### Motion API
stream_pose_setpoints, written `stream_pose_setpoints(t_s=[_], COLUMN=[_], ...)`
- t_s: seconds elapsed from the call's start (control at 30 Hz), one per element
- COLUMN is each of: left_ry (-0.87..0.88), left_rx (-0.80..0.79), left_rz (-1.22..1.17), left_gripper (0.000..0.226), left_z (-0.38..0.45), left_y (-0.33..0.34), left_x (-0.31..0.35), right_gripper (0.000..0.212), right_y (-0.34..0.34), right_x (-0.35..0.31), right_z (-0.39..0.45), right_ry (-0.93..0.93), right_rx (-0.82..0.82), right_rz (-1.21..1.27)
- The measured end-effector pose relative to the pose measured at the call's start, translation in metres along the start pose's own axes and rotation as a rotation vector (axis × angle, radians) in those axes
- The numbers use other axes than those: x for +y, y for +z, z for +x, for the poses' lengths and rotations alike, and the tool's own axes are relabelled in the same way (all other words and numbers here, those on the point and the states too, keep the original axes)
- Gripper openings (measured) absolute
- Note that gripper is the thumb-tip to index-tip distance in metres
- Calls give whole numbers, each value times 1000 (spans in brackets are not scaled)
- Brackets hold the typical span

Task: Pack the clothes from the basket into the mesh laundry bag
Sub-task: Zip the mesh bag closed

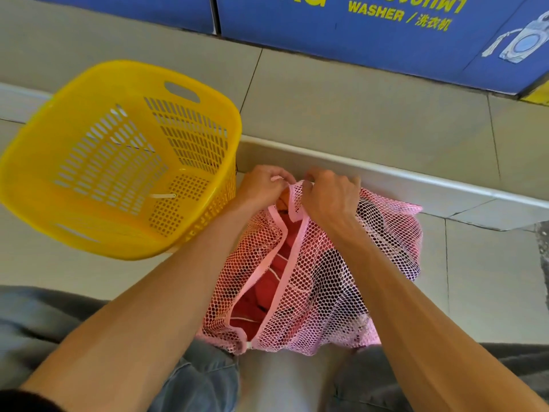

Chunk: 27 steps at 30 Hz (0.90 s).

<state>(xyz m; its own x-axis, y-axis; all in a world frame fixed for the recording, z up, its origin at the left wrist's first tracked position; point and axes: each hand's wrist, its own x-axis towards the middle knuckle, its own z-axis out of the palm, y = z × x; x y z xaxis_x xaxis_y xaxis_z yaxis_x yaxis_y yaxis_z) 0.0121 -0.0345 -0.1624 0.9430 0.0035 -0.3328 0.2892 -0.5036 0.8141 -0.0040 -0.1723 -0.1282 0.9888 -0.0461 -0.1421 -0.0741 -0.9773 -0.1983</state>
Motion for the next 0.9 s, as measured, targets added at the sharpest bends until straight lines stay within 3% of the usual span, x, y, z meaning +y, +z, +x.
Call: stream_pose_setpoints(t_s=[0.23, 0.37, 0.47, 0.67, 0.9], left_ry=[-42, -105, -72, -103, -145], left_rx=[-20, -27, -27, 12, 7], left_rz=[-122, -225, -200, -183, -25], left_gripper=[14, 24, 23, 20, 16], left_z=[-5, -5, -2, 0, 0], left_y=[0, -5, -4, -5, -2], left_x=[-4, -8, -7, -6, -7], right_gripper=[26, 25, 31, 35, 27], right_y=[-4, 9, 22, 33, 33], right_x=[-14, -12, -8, -5, 1], right_z=[16, 20, 20, 17, 21], right_ry=[-94, -51, 5, -72, -56], right_rx=[-150, -211, -218, -283, -314], right_rz=[63, 103, 175, 236, 254])
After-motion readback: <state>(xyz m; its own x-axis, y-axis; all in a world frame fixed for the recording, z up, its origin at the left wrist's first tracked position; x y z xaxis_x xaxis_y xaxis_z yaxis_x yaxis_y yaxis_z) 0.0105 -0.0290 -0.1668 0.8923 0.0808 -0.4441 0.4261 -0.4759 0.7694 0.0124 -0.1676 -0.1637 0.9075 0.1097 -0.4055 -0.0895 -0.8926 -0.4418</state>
